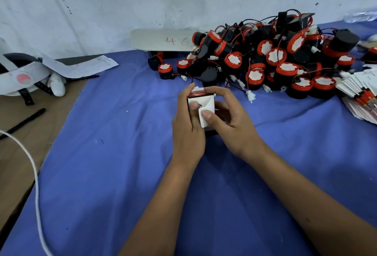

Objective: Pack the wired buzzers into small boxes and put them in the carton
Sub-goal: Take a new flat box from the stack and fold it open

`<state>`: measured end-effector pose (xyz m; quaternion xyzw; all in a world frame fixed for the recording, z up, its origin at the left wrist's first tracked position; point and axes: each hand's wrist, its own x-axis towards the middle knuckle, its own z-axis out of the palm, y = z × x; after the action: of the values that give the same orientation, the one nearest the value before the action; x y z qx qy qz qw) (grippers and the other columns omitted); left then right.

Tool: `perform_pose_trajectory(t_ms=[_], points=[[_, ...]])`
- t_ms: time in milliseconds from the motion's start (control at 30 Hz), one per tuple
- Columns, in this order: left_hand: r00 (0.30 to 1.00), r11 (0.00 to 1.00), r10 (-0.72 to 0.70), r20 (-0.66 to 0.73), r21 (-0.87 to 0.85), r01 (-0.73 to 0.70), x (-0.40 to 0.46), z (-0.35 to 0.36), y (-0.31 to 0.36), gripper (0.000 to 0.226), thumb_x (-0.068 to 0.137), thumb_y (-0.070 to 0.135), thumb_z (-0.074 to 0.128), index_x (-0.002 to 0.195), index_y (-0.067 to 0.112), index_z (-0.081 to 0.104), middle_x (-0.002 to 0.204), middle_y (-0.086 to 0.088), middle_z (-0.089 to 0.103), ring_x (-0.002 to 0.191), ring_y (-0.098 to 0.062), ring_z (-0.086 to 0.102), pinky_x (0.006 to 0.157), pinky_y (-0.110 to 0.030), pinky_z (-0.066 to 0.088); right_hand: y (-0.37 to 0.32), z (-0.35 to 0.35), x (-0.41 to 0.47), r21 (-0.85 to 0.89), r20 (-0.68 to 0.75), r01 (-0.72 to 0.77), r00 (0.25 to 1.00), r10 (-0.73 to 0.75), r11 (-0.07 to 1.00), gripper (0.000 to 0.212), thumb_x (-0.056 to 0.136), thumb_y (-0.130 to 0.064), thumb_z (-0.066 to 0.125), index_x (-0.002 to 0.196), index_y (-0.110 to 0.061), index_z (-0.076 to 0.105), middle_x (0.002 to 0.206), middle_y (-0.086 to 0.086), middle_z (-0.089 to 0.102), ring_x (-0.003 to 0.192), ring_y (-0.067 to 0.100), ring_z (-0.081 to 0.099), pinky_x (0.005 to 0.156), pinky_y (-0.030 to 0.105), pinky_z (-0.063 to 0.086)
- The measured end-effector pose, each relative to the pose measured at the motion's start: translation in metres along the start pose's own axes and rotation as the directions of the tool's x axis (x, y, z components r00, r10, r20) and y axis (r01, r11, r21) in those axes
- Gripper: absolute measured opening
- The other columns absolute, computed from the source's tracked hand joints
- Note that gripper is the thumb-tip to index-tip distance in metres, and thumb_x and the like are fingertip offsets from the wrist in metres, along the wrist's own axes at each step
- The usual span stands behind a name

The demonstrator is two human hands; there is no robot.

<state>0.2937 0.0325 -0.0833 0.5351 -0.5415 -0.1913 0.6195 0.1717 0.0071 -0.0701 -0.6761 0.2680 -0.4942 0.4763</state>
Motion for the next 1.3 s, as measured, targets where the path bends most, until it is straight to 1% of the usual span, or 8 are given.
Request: perform_pose_trajectory(t_ms=[100, 167, 267, 467, 600, 767, 1067, 1300], points=[[1.0, 1.0, 0.013, 0.007, -0.023, -0.012, 0.001, 0.002, 0.001, 0.043, 0.111, 0.032, 0.034, 0.152, 0.034, 0.045, 0.124, 0.043, 0.057, 0.113, 0.007, 0.061, 0.085, -0.008, 0.048, 0.003, -0.001, 0.0, -0.022, -0.023, -0.018, 1.0, 0.018, 1.0, 0.04, 0.101, -0.019, 0.064, 0.136, -0.032, 0.051, 0.121, 0.001, 0.071, 0.11, 0.021, 0.07, 0.087, 0.034, 0.061], [0.999, 0.999, 0.021, 0.03, -0.031, -0.02, 0.001, 0.002, 0.001, 0.046, 0.11, 0.033, 0.033, 0.156, 0.035, 0.042, 0.127, 0.047, 0.054, 0.117, 0.008, 0.06, 0.088, -0.009, 0.048, 0.006, -0.002, 0.001, -0.049, -0.053, -0.05, 0.997, 0.048, 0.998, 0.045, 0.101, -0.02, 0.064, 0.14, -0.033, 0.047, 0.118, -0.002, 0.073, 0.108, 0.016, 0.071, 0.086, 0.03, 0.06], [0.996, 0.999, 0.041, 0.075, -0.034, -0.039, 0.001, 0.002, -0.001, 0.049, 0.111, 0.032, 0.033, 0.16, 0.035, 0.037, 0.137, 0.037, 0.055, 0.124, 0.008, 0.057, 0.096, -0.011, 0.046, 0.008, -0.004, 0.002, -0.111, -0.13, -0.087, 0.989, 0.073, 0.99, 0.047, 0.101, -0.024, 0.063, 0.143, -0.028, 0.044, 0.111, -0.008, 0.075, 0.102, 0.008, 0.072, 0.081, 0.025, 0.06], [0.993, 0.997, 0.069, 0.092, 0.026, -0.072, 0.001, 0.002, -0.002, 0.051, 0.11, 0.025, 0.037, 0.161, 0.029, 0.035, 0.149, 0.014, 0.052, 0.13, 0.006, 0.053, 0.098, -0.008, 0.044, 0.012, -0.009, 0.004, -0.157, -0.152, -0.114, 0.984, 0.09, 0.981, 0.037, 0.099, -0.028, 0.067, 0.133, -0.019, 0.059, 0.12, -0.008, 0.072, 0.111, 0.006, 0.069, 0.094, 0.039, 0.059], [0.993, 0.995, 0.072, 0.091, 0.067, -0.078, 0.001, 0.001, -0.003, 0.05, 0.11, 0.018, 0.037, 0.159, 0.028, 0.038, 0.152, 0.006, 0.053, 0.134, -0.007, 0.055, 0.104, -0.024, 0.05, 0.011, -0.013, 0.005, -0.269, -0.182, -0.092, 0.982, 0.043, 0.959, 0.037, 0.092, -0.031, 0.075, 0.127, -0.024, 0.067, 0.116, -0.014, 0.073, 0.111, 0.001, 0.067, 0.097, 0.032, 0.056], [0.992, 0.991, 0.063, 0.113, 0.109, -0.075, 0.0, 0.005, -0.003, 0.048, 0.112, 0.013, 0.037, 0.159, 0.021, 0.039, 0.157, 0.003, 0.049, 0.143, -0.014, 0.047, 0.113, -0.041, 0.046, 0.012, -0.012, 0.005, -0.283, -0.191, -0.11, 0.98, 0.056, 0.953, 0.03, 0.095, -0.024, 0.072, 0.124, -0.026, 0.069, 0.107, -0.021, 0.072, 0.103, -0.008, 0.067, 0.084, 0.012, 0.053], [0.986, 0.986, 0.075, 0.147, 0.138, -0.095, -0.004, 0.008, 0.002, 0.047, 0.113, 0.016, 0.034, 0.16, 0.02, 0.037, 0.16, -0.001, 0.046, 0.15, -0.023, 0.04, 0.117, -0.047, 0.042, 0.012, -0.007, 0.004, -0.322, -0.309, -0.152, 0.95, 0.048, 0.934, 0.016, 0.095, -0.024, 0.072, 0.111, -0.025, 0.069, 0.094, -0.023, 0.07, 0.093, -0.009, 0.067, 0.074, 0.009, 0.053], [0.982, 0.983, 0.086, 0.169, 0.146, -0.111, -0.006, 0.011, 0.004, 0.048, 0.113, 0.015, 0.033, 0.161, 0.021, 0.035, 0.16, -0.002, 0.045, 0.151, -0.026, 0.039, 0.116, -0.048, 0.042, 0.013, -0.004, 0.002, -0.353, -0.389, -0.157, 0.921, 0.008, 0.922, 0.022, 0.095, -0.024, 0.072, 0.117, -0.019, 0.072, 0.103, -0.012, 0.076, 0.093, -0.003, 0.069, 0.073, 0.01, 0.053]])
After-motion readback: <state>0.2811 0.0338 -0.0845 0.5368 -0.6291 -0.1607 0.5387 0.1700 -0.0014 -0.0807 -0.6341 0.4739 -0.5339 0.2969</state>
